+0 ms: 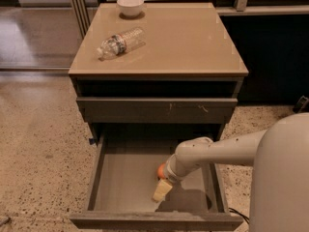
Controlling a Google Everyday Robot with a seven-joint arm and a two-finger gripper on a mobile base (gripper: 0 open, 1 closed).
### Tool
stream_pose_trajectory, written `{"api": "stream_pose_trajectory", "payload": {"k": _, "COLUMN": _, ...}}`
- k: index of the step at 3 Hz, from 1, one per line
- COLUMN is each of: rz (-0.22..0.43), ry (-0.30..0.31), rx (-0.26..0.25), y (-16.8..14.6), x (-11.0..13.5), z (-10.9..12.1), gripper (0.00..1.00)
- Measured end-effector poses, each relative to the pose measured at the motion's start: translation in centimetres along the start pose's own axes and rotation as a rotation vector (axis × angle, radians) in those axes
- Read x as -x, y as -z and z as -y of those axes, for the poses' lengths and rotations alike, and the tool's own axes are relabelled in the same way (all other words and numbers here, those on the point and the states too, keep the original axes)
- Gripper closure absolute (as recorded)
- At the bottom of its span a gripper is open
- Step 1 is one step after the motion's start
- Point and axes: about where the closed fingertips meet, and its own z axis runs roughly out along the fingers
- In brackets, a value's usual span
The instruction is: Pick orange from middle drawer and place on counter
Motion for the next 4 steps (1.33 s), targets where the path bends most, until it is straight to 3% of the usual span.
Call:
{"api": "stream_pose_trajectory", "payload": {"k": 1, "rz": 0.044, "ry": -0.005, "rx": 0.042, "y": -4.4, "x": 2.8, "z": 1.3, "gripper": 0.00}}
{"api": "stream_pose_trajectory", "payload": {"k": 2, "rz": 0.042, "ry": -0.015, "rx": 0.048, "y": -4.7, "x": 2.6, "z": 1.6, "gripper": 0.00}}
{"api": "stream_pose_trajectory", "payload": {"k": 4, "rz": 0.012, "ry": -0.083, "rx": -0.004, "y": -4.6, "x": 0.9, "z": 5.3, "gripper": 0.00}}
